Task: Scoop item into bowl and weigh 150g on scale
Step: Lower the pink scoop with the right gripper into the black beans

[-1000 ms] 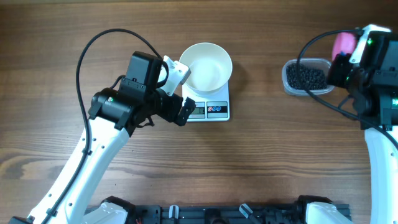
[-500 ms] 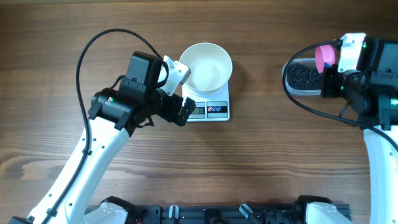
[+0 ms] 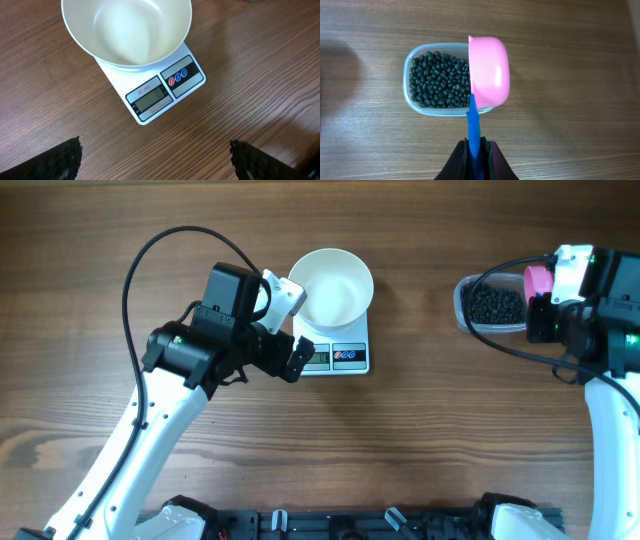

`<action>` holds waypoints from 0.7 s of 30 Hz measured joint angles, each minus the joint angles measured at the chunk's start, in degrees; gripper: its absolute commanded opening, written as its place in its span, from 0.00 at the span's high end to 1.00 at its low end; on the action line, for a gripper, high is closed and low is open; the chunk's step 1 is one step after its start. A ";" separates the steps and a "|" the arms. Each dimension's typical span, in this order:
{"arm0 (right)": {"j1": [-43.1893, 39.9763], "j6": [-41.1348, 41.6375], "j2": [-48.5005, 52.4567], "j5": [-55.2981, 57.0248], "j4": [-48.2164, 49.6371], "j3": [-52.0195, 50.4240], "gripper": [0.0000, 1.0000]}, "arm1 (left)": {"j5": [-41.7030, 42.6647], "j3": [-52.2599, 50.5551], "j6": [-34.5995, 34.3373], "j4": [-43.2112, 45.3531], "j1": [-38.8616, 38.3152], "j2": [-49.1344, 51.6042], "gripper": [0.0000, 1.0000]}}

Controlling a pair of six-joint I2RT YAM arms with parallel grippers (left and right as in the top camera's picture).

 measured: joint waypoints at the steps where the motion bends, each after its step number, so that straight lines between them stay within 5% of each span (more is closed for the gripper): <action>1: -0.15 -0.11 0.48 -0.20 0.20 0.00 0.96 | 0.00 0.00 0.00 0.00 0.00 0.00 0.00; 21: -0.24 -1.70 12.59 -0.04 4.72 -0.11 0.96 | 0.00 0.00 0.00 0.00 0.00 0.00 0.00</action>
